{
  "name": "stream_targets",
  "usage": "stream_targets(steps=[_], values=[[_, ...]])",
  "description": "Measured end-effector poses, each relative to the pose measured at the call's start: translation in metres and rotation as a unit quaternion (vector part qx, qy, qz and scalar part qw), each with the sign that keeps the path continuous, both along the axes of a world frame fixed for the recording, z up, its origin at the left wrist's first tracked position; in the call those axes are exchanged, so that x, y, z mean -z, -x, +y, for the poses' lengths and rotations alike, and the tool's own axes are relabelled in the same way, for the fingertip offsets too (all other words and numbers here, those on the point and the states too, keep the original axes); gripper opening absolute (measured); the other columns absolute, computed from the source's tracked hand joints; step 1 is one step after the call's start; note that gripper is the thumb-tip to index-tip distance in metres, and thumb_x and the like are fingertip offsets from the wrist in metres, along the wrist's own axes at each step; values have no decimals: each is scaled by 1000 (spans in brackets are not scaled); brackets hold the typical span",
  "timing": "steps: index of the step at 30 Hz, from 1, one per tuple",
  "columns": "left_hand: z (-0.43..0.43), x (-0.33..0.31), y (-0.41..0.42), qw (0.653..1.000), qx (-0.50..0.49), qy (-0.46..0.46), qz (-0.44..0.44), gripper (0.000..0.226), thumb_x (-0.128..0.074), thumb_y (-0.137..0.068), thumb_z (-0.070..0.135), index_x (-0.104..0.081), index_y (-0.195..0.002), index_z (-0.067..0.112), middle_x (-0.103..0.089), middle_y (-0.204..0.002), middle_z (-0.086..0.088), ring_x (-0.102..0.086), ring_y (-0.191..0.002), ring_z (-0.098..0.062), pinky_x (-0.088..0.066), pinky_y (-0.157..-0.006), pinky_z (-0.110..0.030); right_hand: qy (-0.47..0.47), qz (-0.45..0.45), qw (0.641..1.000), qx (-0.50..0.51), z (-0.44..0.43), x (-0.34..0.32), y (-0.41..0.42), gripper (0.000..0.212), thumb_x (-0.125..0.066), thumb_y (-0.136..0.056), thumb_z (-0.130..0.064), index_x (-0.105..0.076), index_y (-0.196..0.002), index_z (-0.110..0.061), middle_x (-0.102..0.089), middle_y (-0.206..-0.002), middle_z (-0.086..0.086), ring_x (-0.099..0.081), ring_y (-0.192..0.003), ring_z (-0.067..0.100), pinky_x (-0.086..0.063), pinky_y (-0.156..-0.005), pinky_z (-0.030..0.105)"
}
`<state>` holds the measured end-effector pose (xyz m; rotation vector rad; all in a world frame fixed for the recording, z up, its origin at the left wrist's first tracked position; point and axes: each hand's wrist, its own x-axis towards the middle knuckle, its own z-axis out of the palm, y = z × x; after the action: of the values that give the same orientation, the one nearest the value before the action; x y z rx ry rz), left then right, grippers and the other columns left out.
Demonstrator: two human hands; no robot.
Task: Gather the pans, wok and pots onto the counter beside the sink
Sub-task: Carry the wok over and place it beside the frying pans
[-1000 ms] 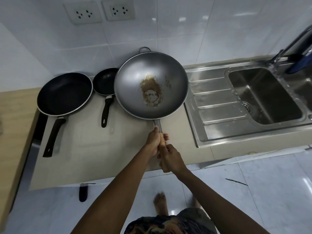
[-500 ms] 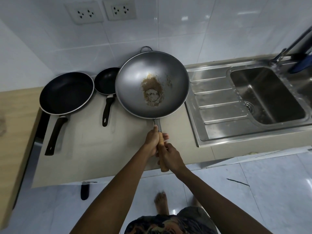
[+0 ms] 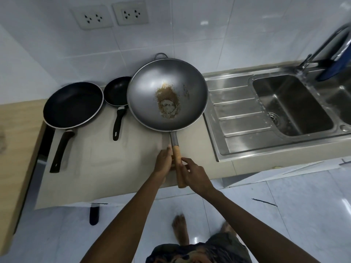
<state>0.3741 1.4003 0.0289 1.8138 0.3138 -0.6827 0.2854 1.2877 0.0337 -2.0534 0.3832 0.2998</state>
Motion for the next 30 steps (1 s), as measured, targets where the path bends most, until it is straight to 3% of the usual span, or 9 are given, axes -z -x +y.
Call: stream_targets(steps=[3, 5, 8, 11, 16, 22, 30], values=[[3, -5, 14, 989, 36, -103, -98, 53, -35, -103, 51, -52, -129, 9, -64, -127, -15, -62, -103, -23, -53, -91, -39, 30, -15, 999, -36, -9, -4, 8, 44, -41, -107, -38, -48, -145, -18, -68, -131, 10, -68, -115, 29, -55, -93, 35], [0, -11, 26, 958, 62, -211, -182, 54, -40, -102, 53, -51, -134, 11, -60, -133, -12, -59, -110, -25, -49, -96, -42, 56, -32, 996, -60, -18, -7, 16, 47, -41, -106, -40, -47, -146, -17, -65, -136, 10, -64, -119, 28, -53, -101, 41], [-10, -23, 46, 880, 138, -329, -314, 59, -32, -99, 57, -56, -133, 15, -59, -138, -9, -54, -126, -28, -37, -110, -51, 135, -90, 982, -93, -40, -11, 36, 48, -43, -105, -38, -48, -147, -13, -61, -141, 11, -59, -125, 28, -47, -105, 39], [-35, -37, 66, 791, 214, -382, -428, 58, -43, -98, 51, -59, -136, 10, -58, -143, -13, -51, -133, -33, -28, -115, -57, 229, -159, 953, -122, -82, -17, 63, 45, -51, -102, -32, -56, -141, -9, -65, -136, 14, -62, -121, 33, -51, -99, 42], [-123, -50, 114, 731, 348, -371, -456, 65, -36, -99, 57, -50, -146, 14, -46, -156, -9, -39, -145, -29, -15, -122, -56, 333, -151, 924, -108, -177, -27, 125, 48, -48, -102, -34, -53, -145, -12, -57, -146, 14, -53, -134, 35, -45, -109, 48], [-278, -45, 185, 675, 452, -310, -493, 70, -34, -97, 63, -55, -143, 15, -50, -152, -9, -45, -142, -28, -25, -118, -59, 416, -113, 902, -7, -307, -27, 217, 47, -52, -100, -37, -58, -140, -14, -61, -142, 12, -57, -129, 37, -49, -103, 51], [-490, -37, 252, 593, 563, -227, -529, 68, -31, -99, 64, -52, -146, 18, -45, -156, -7, -41, -145, -28, -22, -119, -56, 456, 4, 877, 153, -479, -33, 325, 50, -50, -100, -41, -55, -143, -17, -62, -141, 9, -58, -129, 37, -48, -102, 53]])
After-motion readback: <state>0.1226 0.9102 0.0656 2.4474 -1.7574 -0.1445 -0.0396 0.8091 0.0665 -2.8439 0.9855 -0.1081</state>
